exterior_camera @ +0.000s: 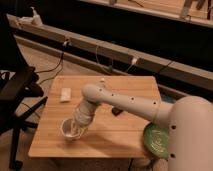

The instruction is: Pick up the ceramic cup

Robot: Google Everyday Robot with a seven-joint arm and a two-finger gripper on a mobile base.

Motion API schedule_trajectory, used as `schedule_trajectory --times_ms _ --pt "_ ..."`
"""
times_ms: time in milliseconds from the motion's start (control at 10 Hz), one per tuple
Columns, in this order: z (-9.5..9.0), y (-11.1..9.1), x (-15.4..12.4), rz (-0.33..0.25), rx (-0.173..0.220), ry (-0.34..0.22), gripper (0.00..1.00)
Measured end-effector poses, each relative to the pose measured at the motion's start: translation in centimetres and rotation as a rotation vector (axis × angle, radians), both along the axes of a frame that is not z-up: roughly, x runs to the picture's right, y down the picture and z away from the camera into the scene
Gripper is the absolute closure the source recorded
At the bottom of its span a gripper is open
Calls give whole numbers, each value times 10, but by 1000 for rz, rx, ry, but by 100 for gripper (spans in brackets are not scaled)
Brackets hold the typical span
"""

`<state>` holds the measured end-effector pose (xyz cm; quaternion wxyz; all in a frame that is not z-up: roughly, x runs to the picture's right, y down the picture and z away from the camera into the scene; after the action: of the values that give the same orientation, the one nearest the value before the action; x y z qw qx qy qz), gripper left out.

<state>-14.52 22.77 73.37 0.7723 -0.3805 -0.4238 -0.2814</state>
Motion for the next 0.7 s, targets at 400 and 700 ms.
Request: schedule_trajectory --times_ms 400,700 --pt "-26 -33 -6 46 103 3 100" --pt "-63 -84 -13 75 225 5 100"
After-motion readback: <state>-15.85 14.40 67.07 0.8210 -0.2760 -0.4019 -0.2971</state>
